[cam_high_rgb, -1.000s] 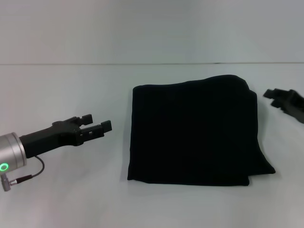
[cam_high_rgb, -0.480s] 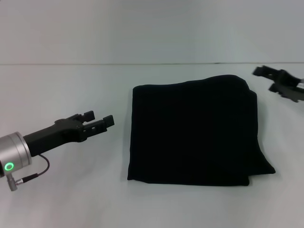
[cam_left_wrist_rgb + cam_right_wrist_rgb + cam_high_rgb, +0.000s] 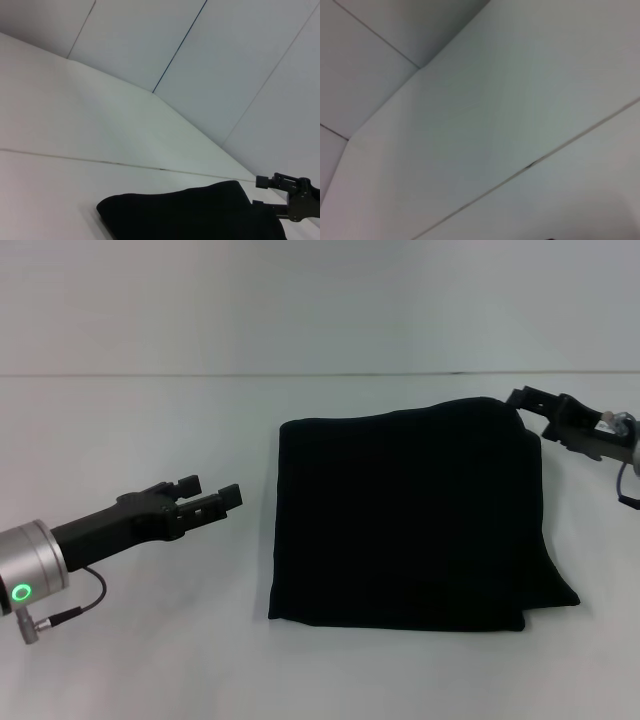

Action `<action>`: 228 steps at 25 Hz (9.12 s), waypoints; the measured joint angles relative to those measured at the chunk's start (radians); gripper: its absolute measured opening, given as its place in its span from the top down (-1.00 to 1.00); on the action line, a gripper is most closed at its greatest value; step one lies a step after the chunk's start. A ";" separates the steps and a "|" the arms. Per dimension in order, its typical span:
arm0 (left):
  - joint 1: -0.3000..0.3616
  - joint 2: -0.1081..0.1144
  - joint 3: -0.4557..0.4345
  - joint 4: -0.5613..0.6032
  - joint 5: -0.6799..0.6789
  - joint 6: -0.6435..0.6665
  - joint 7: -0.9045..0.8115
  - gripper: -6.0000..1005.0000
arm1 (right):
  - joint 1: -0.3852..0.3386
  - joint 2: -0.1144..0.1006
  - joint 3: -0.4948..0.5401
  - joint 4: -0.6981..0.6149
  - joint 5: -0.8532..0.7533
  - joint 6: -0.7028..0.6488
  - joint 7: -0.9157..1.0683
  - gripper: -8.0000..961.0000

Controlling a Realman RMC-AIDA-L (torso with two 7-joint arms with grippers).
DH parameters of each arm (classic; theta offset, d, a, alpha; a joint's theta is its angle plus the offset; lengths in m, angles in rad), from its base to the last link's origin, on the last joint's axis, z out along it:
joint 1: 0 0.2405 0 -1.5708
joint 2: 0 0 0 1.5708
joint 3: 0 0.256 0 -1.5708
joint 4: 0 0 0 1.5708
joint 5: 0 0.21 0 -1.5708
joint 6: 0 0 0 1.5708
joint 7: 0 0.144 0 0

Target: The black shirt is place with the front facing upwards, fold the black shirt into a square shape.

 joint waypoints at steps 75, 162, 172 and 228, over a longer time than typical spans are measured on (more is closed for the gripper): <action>-0.015 0.010 -0.001 -0.002 -0.001 0.004 0.006 -0.79 | 0.054 0.028 -0.035 0.045 0.033 0.120 0.314 -0.74; -0.338 -0.044 0.386 -0.136 0.063 -0.473 -0.869 -0.79 | -0.418 0.037 0.123 -0.060 -0.066 -0.713 -1.200 -0.97; -0.350 -0.078 0.386 -0.128 0.058 -0.501 -0.802 -0.77 | -0.418 0.038 0.126 -0.061 -0.067 -0.738 -1.196 -0.97; -0.133 0.057 0.240 -0.099 -0.014 -0.250 -0.783 0.76 | -0.349 0.052 0.137 -0.073 -0.059 -0.698 -1.195 -0.97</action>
